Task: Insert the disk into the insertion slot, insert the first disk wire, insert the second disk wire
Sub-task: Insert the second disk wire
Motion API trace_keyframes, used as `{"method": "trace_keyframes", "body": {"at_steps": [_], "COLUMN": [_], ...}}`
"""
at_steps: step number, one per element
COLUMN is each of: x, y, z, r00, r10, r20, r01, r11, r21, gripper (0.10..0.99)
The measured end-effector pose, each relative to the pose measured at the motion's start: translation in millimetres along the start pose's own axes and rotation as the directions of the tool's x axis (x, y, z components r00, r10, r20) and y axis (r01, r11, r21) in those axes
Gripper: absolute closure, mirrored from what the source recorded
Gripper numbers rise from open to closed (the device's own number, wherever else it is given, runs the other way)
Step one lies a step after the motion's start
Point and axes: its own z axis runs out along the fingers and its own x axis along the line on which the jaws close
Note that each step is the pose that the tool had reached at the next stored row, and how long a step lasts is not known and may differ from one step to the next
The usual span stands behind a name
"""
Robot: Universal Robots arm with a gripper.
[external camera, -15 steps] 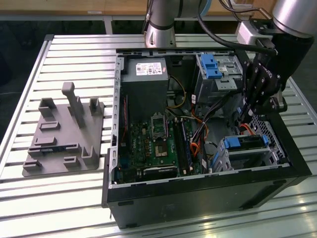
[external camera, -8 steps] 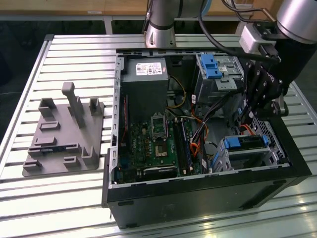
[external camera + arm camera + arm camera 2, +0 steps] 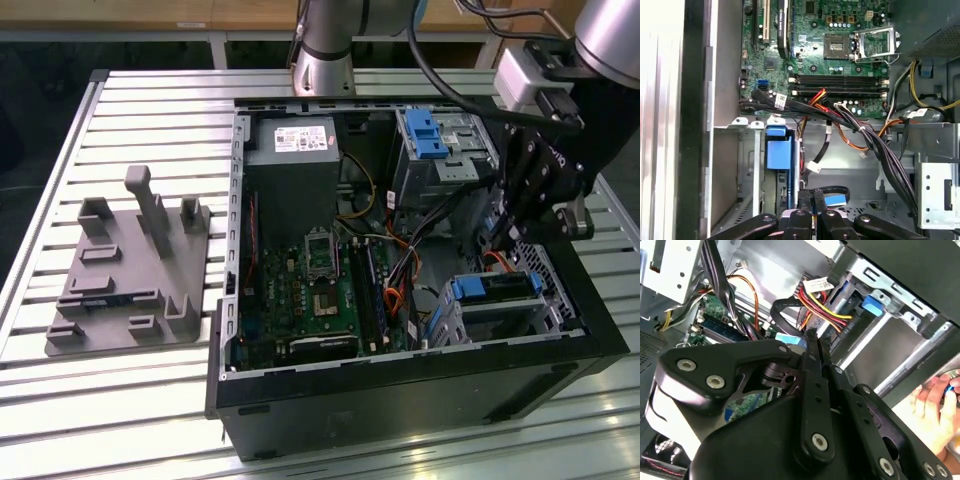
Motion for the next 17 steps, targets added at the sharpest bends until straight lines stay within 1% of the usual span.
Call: {"method": "trace_keyframes", "body": {"at_steps": [5,8,12,13,14,15,16,17], "x": [13.6,15.9,15.9,16.1,16.4,17.2,18.1,18.3], "y": [0.0,0.0,0.0,0.0,0.0,0.0,0.0,0.0], "z": [0.0,-0.1,-0.1,0.0,0.0,-0.1,0.0,0.0], "r00": [1.0,1.0,1.0,0.9999,0.9996,0.9991,0.9987,0.9986], "r10": [0.0,0.0,0.0,-0.001,-0.001,-0.002,-0.002,-0.002], "r20": [0.0044,0.0048,0.0058,0.0128,0.0292,0.0431,0.0517,0.0534], "r01": [0.0,0.0,0.0,0.001,0.001,0.002,0.002,0.002], "r11": [1.0,1.0,1.0,1.0,1.0,1.0,1.0,1.0], "r21": [0.0,0.0,0.0,0.0,0.001,0.001,0.001,0.001], "gripper": [0.941,0.941,0.941,0.941,0.941,0.941,0.941,0.941]}}
